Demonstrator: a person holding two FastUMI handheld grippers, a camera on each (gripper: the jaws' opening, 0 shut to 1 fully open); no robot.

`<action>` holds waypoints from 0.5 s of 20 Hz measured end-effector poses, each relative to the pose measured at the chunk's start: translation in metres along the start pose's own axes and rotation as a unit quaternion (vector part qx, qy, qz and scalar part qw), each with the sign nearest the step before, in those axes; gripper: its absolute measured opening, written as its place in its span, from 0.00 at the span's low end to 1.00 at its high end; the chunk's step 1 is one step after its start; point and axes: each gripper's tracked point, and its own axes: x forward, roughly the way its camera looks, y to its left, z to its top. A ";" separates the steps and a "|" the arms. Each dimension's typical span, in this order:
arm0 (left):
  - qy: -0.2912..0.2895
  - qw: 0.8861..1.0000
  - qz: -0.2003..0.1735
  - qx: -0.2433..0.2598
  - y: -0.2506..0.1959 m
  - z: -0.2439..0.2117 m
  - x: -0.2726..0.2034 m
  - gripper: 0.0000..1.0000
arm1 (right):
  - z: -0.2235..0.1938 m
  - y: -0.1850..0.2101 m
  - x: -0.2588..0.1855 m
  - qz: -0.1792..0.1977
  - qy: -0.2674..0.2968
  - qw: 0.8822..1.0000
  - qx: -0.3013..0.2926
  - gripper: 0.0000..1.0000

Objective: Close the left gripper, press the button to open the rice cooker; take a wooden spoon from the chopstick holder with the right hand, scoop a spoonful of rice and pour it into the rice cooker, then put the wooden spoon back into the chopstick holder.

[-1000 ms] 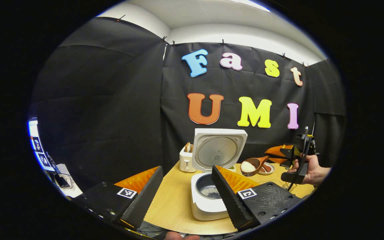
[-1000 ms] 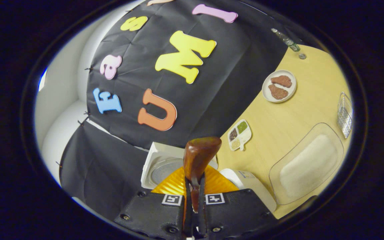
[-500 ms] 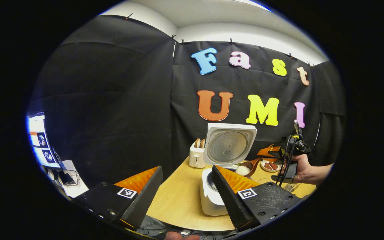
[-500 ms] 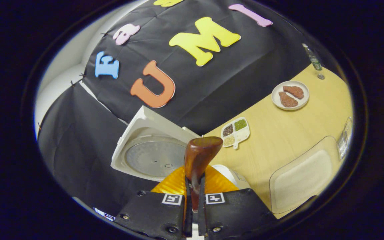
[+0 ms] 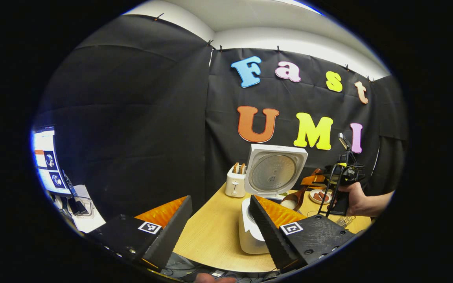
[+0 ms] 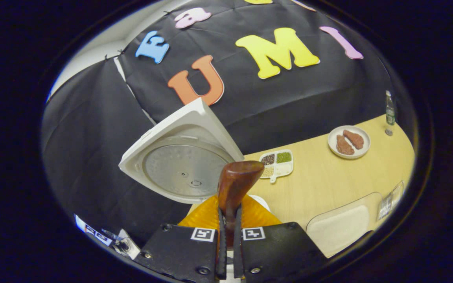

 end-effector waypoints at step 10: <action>0.001 1.000 -0.006 -0.003 -0.002 -0.001 -0.001 0.94 | 0.002 0.028 0.000 -0.010 -0.015 0.984 -0.180 0.12</action>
